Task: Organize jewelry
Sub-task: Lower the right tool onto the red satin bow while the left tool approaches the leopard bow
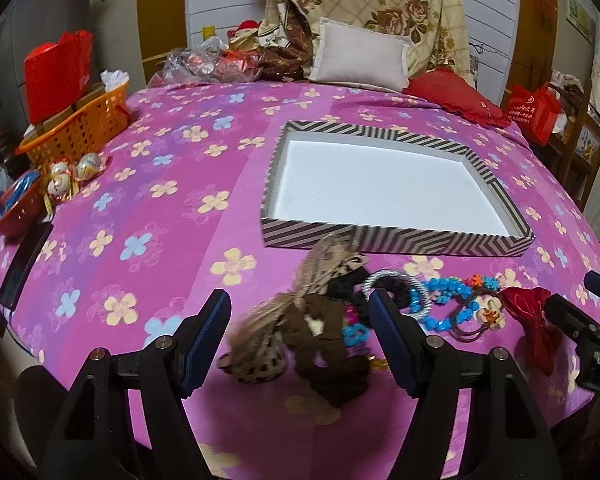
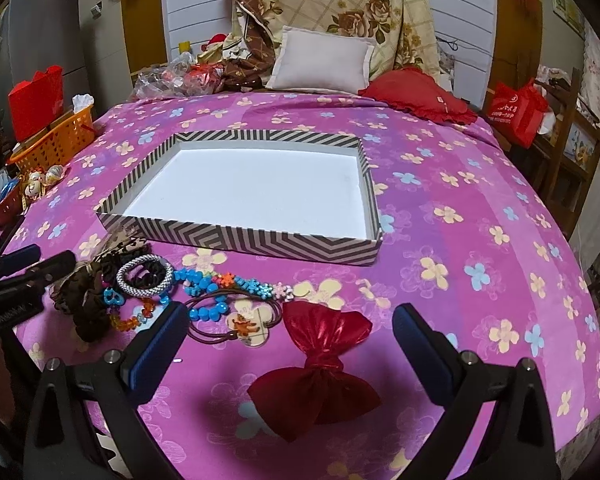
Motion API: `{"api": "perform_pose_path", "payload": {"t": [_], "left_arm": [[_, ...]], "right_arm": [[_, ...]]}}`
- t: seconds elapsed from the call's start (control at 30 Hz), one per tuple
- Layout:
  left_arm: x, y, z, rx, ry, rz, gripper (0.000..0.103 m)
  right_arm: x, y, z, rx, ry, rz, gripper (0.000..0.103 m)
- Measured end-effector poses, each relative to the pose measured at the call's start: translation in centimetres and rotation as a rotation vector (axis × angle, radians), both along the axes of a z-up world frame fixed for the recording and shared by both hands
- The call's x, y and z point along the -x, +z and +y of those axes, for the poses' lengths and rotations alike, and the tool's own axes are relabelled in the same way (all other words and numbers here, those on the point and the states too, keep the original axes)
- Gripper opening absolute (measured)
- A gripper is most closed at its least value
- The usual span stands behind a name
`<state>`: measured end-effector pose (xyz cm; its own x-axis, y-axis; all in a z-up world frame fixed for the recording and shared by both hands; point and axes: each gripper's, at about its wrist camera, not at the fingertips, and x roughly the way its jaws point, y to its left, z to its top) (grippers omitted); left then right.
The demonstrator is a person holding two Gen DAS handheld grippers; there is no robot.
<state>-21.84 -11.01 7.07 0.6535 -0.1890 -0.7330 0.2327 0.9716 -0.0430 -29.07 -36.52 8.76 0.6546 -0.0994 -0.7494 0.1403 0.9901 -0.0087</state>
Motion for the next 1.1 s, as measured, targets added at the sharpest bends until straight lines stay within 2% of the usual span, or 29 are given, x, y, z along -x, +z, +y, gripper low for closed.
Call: {"api": "perform_pose_path", "payload": {"t": [0.23,0.4,0.53,0.77,0.97,1.1], "left_arm": [[-1.2,-0.2,4.1,0.028,0.005,0.077,0.054],[-1.7,-0.6,5.8,0.027,0.035,0.092,0.054],[-2.0,-0.6,5.5,0.026,0.009,0.103,0.054],[-2.4,-1.2,3.2,0.017,-0.105,0.151,0.054],[-2.4,-1.9,2.2,0.014,-0.128,0.165,0.054],[-2.8,-2.5,2.1,0.012,-0.132,0.181,0.054]], "right_arm": [[0.4,-0.3,-1.4,-0.013,0.006,0.008,0.103],[0.6,-0.6,-2.0,-0.014,0.014,0.015,0.103],[0.6,-1.0,-2.7,-0.019,0.007,0.027,0.103],[1.0,-0.9,-4.4,-0.034,-0.01,0.026,0.103],[1.6,-0.9,-5.5,-0.034,0.004,0.031,0.102],[1.6,-1.7,-5.3,-0.043,0.024,0.06,0.096]]}}
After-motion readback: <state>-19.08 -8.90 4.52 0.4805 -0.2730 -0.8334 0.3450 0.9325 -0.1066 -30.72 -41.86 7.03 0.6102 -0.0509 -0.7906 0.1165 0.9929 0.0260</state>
